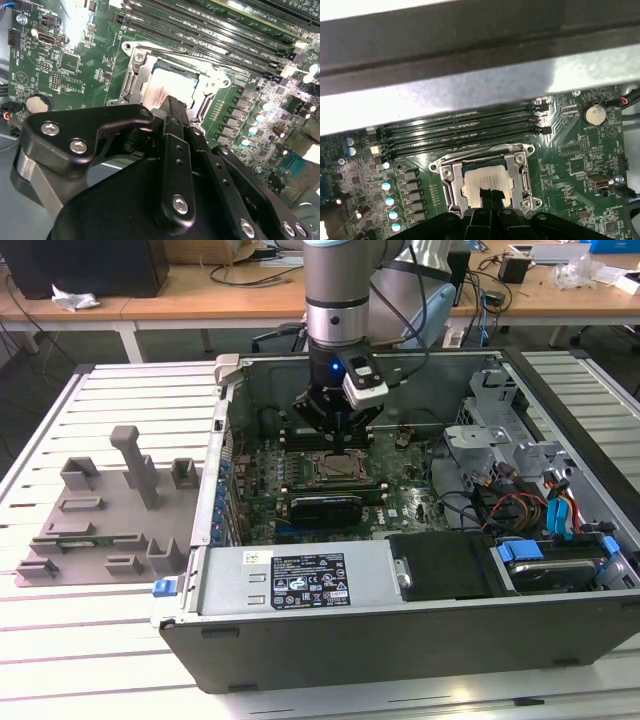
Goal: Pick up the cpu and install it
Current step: 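Install the first cpu locking lever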
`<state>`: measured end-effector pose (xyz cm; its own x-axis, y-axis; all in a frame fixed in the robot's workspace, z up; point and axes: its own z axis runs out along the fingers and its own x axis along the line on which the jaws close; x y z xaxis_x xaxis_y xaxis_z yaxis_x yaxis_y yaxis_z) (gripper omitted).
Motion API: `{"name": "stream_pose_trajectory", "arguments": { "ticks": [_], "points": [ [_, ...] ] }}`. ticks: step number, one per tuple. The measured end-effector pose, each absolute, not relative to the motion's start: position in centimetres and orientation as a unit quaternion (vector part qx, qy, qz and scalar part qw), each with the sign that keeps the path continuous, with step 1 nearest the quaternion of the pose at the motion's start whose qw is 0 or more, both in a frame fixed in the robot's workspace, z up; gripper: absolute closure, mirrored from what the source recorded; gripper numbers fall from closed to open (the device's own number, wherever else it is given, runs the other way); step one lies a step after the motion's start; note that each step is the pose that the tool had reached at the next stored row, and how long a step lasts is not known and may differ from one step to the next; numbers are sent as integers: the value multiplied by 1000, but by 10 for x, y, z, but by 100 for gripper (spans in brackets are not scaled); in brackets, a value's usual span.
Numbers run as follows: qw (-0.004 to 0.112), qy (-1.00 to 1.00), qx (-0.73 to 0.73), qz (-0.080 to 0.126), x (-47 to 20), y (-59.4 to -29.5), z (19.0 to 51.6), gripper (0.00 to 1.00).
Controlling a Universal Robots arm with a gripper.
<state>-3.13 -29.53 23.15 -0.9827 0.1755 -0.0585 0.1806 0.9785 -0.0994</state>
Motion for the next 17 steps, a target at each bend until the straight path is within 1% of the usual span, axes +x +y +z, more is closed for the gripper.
{"name": "stream_pose_trajectory", "arguments": {
  "ticks": [11, 17],
  "points": [
    [27, 997, 52, -51, -31, -305, 231, 89],
    [28, 998, 32, -51, -31, -305, 235, 89]
  ]
}}
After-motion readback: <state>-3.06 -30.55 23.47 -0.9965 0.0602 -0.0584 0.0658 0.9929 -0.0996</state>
